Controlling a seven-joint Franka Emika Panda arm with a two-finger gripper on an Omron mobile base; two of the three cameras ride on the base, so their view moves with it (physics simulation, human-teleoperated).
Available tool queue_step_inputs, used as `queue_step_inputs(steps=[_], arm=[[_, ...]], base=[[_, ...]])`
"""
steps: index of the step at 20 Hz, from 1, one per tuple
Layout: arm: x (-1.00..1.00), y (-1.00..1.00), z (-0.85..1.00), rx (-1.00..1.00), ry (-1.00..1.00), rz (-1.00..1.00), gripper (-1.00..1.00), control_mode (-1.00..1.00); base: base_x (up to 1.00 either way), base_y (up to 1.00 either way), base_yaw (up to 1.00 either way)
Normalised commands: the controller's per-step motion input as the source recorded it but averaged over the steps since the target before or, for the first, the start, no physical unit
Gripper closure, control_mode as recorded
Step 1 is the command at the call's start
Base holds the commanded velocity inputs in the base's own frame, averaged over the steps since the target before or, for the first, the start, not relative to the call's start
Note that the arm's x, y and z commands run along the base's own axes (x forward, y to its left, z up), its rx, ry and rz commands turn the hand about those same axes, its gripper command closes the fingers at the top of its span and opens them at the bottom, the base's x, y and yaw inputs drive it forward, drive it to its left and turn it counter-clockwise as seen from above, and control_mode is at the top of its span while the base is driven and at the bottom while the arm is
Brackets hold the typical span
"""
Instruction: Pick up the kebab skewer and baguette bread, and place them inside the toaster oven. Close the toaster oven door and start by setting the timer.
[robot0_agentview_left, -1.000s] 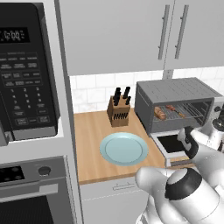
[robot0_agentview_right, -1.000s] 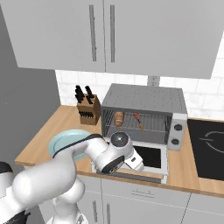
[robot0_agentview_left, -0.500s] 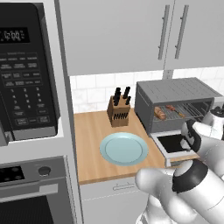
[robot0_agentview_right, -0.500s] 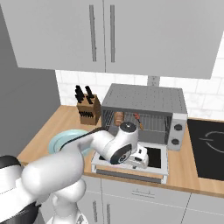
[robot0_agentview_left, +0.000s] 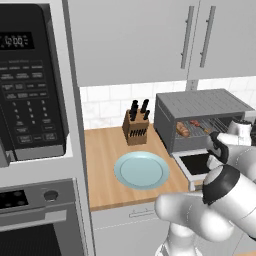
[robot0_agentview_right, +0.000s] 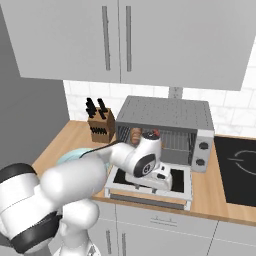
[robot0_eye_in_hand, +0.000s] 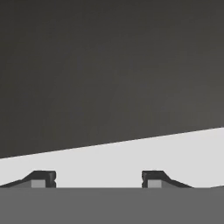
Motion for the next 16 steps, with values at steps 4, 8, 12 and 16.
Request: queue_step_inputs(steps=[4, 8, 12, 16], arm=[[-0.69, -0.03, -0.41, 0.0, 0.01, -0.05, -1.0, -1.0], [-0.9, -0.13, -0.06, 0.0, 0.0, -0.1, -1.0, -1.0], [-0.75, -0.01, -0.08, 0.0, 0.0, -0.1, -1.0, -1.0], [-0.11, 0.06, -0.45, 0.0, 0.0, -0.03, -1.0, -1.0]], base=[[0.0, 0.0, 0.0], [0.0, 0.0, 0.0], [0.0, 0.0, 0.0], [0.0, 0.0, 0.0]])
